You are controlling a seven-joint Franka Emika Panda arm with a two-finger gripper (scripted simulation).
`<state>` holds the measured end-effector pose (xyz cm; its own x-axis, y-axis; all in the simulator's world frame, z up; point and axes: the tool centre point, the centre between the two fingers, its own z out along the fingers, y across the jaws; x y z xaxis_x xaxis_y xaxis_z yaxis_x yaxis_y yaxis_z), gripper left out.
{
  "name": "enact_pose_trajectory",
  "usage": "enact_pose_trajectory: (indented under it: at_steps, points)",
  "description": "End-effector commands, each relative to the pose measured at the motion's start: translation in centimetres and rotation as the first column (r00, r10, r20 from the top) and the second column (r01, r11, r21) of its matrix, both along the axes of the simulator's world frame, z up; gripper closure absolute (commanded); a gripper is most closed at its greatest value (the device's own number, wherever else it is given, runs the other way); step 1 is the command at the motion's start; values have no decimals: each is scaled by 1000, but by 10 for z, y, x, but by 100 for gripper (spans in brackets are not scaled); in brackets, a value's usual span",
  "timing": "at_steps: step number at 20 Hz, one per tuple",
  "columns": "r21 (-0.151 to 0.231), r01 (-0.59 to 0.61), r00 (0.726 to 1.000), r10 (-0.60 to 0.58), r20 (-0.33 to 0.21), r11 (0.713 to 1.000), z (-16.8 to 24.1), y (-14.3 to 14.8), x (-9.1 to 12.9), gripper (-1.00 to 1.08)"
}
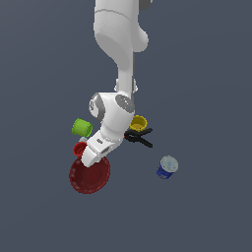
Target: Pick up a designated object from a clutter of objects.
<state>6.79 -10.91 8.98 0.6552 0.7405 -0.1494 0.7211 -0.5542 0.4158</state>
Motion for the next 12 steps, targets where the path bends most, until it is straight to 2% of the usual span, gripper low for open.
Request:
enact_pose_trajectory:
  at_steps: [1,12]
  points:
    - [0,-2,1000,2,3,1000,19,20,1,108]
    - [2,-3,1000,3,0,1000,109,125,1,108]
